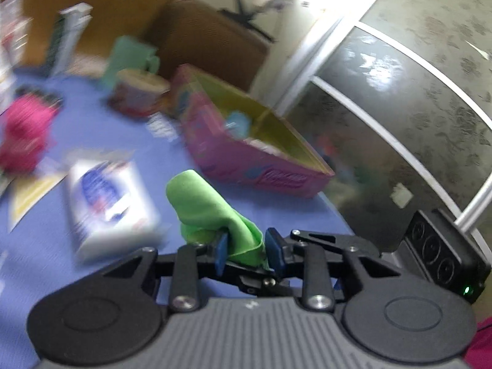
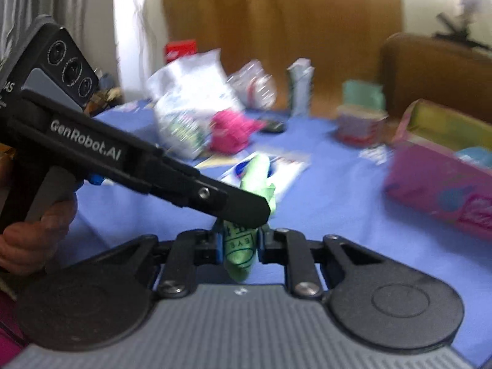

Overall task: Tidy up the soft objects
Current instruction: 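Carry the green cloth into the pink tin and release it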

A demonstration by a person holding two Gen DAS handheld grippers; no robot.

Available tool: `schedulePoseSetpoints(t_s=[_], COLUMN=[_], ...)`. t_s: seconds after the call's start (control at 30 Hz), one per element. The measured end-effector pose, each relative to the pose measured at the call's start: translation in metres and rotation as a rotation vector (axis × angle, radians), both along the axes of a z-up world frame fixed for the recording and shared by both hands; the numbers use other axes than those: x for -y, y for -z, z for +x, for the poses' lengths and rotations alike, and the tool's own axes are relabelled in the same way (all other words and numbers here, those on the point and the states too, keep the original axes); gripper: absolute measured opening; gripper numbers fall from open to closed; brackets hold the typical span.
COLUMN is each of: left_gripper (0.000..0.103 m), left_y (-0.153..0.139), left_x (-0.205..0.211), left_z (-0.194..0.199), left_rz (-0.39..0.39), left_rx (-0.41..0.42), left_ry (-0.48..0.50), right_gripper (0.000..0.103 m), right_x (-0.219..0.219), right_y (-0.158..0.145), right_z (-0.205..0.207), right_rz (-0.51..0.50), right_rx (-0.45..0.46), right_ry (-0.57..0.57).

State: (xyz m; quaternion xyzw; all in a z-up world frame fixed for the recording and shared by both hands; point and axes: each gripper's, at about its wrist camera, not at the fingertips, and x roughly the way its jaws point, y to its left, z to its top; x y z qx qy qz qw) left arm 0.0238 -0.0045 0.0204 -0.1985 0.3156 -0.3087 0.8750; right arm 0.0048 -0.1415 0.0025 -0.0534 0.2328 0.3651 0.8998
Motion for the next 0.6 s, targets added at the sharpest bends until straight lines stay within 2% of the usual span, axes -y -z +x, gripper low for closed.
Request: schedulePoseSetpoints(t_s=[0.13, 0.27, 0.53, 0.57, 0.6], left_gripper=[0.026, 0.026, 0.030, 0.033, 0.037], left_y=[-0.027, -0.040, -0.041, -0.038, -0.034], left_x=[0.043, 0.091, 0.154, 0.158, 0.161], left_z=[0.037, 0.080, 0.159, 0.166, 0.172], left_rz=[0.027, 0.064, 0.110, 0.118, 0.126], left_rx=[0.065, 0.113, 0.119, 0.108, 0.092], left_ry=[0.075, 0.122, 0.118, 0.108, 0.093], right_gripper=[0.022, 0.022, 0.026, 0.028, 0.038], right_x=[0.031, 0.065, 0.115, 0.118, 0.121], right_y=[-0.016, -0.027, -0.032, -0.029, -0.028], right_z=[0.009, 0.034, 0.105, 0.114, 0.120], right_rz=[0.025, 0.031, 0.026, 0.020, 0.013], right_rx=[0.099, 0.168, 0.160, 0.152, 0.145], right_ry=[0.114, 0.236, 0.431, 0.452, 0.472])
